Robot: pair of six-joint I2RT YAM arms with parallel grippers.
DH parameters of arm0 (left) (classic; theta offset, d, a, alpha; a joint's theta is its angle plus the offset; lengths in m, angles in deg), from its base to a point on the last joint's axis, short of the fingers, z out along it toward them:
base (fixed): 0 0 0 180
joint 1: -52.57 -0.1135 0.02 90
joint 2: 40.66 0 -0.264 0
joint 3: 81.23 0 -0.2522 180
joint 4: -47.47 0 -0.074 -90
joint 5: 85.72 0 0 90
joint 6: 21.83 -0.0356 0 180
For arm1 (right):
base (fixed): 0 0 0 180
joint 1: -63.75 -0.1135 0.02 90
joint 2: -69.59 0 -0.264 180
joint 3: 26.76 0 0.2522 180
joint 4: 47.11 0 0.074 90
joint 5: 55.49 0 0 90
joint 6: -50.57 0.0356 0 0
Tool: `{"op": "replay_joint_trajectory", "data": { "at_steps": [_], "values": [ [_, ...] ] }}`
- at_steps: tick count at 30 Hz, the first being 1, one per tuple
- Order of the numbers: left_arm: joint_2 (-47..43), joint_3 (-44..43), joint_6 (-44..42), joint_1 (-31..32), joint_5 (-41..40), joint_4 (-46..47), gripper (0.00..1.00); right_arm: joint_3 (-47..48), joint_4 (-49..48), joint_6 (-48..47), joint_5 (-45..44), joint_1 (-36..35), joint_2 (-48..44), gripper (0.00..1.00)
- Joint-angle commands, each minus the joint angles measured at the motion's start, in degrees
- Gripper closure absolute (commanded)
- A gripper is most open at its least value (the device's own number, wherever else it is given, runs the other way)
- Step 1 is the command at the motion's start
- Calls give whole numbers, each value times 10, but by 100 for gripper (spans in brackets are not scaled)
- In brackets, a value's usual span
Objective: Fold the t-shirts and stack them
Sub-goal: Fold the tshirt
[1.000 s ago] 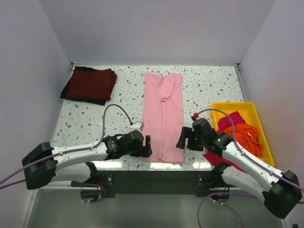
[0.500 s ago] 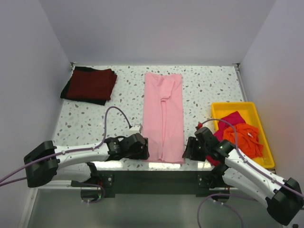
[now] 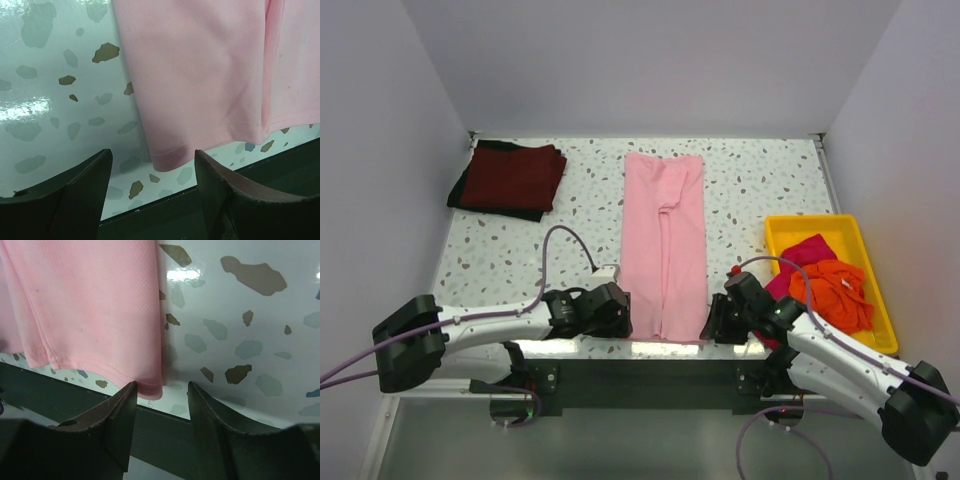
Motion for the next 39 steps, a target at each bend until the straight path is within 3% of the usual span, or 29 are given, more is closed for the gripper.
{"op": "replay_joint_trajectory", "data": {
  "at_steps": [1,9,15,24,33,37,39],
  "values": [
    [2,-1,11,6,-11,0,29,-4,-35,16,14,-12,15,52],
    [11,1,12,8,-2,5,30,-5,-29,19,5,-24,32,64],
    [23,0,15,14,9,7,37,-7,-14,20,-2,-26,25,81],
    [38,1,19,21,14,20,50,-8,-16,19,-6,-26,28,85],
    [41,2,25,25,24,28,70,3,-26,16,-8,-25,39,97],
    [43,7,27,25,31,40,92,14,-27,5,-19,-27,47,100],
    [43,12,28,26,39,54,98,26,-30,0,-22,-25,57,100]
  ]
}}
